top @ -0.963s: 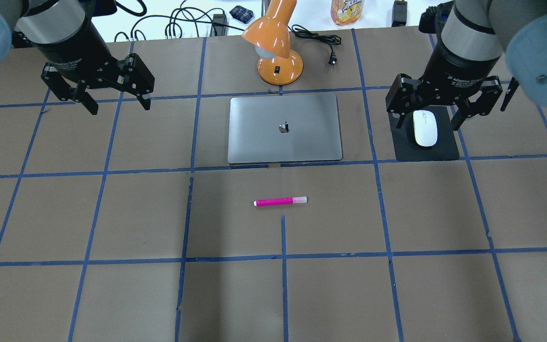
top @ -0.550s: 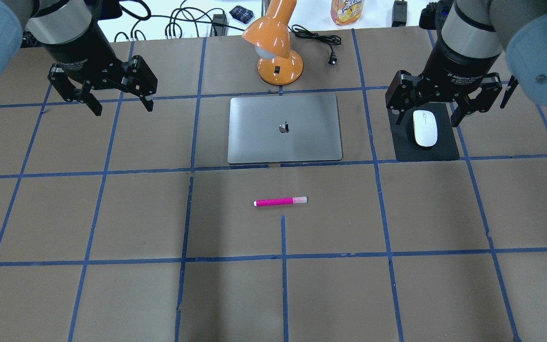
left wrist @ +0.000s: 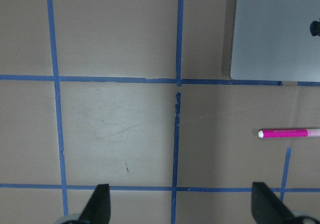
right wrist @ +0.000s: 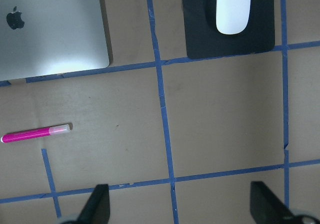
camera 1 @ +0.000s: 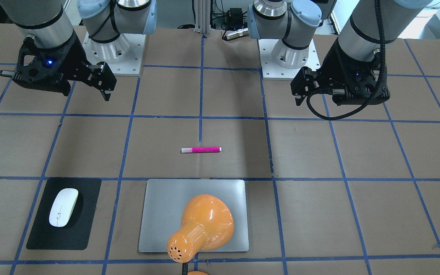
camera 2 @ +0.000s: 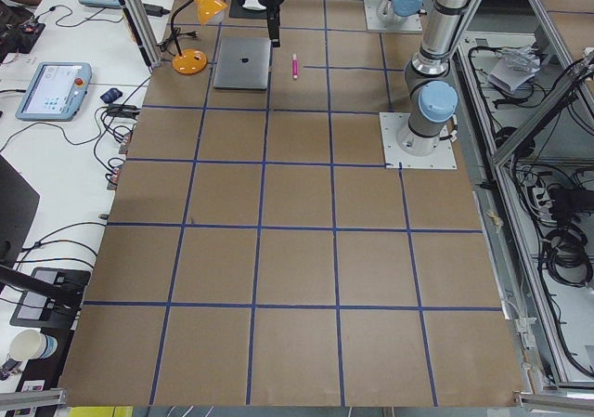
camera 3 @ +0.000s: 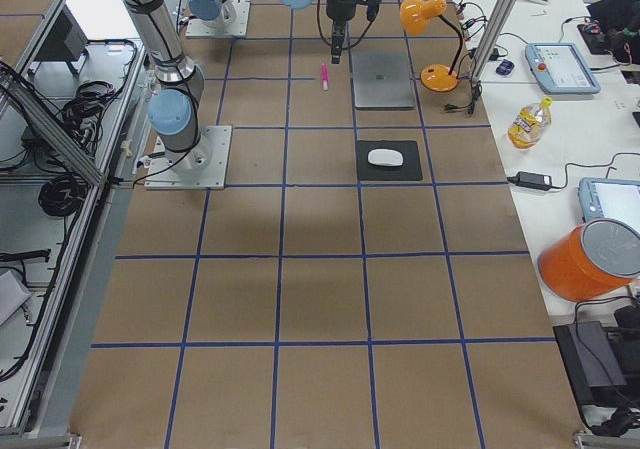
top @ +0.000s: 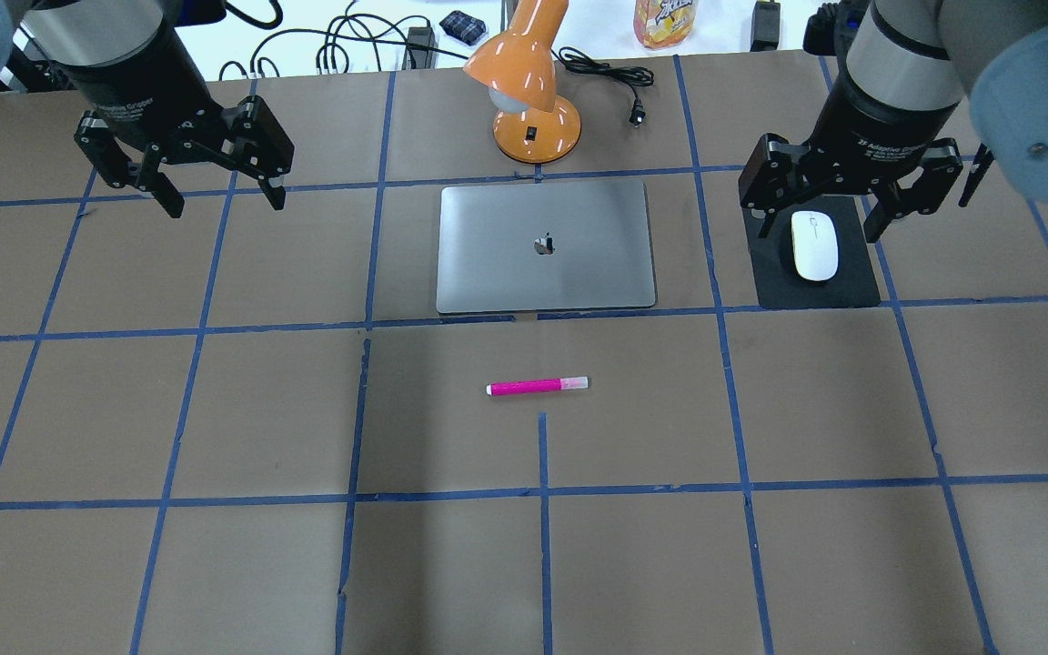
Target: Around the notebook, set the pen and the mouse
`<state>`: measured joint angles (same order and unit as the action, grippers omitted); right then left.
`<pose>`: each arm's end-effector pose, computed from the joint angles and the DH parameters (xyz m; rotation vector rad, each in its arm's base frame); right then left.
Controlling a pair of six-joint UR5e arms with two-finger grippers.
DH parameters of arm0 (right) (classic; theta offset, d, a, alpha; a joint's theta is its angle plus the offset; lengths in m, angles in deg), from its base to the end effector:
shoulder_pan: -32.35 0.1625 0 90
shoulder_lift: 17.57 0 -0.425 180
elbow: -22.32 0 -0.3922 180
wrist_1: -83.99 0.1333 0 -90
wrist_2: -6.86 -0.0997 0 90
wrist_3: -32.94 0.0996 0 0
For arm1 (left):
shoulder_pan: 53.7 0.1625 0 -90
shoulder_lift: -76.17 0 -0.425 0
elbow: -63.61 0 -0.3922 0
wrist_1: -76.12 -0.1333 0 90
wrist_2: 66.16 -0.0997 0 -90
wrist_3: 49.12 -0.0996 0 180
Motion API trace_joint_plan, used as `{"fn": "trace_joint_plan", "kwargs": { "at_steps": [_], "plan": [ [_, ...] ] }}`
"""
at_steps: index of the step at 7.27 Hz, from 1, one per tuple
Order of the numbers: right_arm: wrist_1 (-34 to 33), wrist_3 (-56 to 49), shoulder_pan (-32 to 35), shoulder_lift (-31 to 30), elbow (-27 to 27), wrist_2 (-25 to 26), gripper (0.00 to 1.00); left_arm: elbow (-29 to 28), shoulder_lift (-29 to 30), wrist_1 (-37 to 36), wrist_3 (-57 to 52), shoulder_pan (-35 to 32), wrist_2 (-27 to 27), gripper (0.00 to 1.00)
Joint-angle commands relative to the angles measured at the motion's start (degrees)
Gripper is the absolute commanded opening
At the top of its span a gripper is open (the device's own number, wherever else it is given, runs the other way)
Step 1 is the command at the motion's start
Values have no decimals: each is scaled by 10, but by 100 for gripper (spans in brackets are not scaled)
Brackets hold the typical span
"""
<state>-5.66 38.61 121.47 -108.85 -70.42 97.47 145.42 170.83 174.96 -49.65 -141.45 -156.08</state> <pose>0.1249 -0.4811 0.4747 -0.1785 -3.1242 -0.0487 -0.1131 -0.5209 0.5018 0.0471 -3.1342 -0.1453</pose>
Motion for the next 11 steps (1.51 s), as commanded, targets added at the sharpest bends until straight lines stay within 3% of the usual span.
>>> {"fn": "trace_joint_plan", "kwargs": {
  "at_steps": [1, 11],
  "plan": [
    [0, -1, 0, 0, 0, 1, 100, -2, -5, 3, 0, -1, -1, 100],
    [1, -3, 0, -1, -1, 4, 100, 3, -9, -14, -1, 0, -2, 100]
  ]
}}
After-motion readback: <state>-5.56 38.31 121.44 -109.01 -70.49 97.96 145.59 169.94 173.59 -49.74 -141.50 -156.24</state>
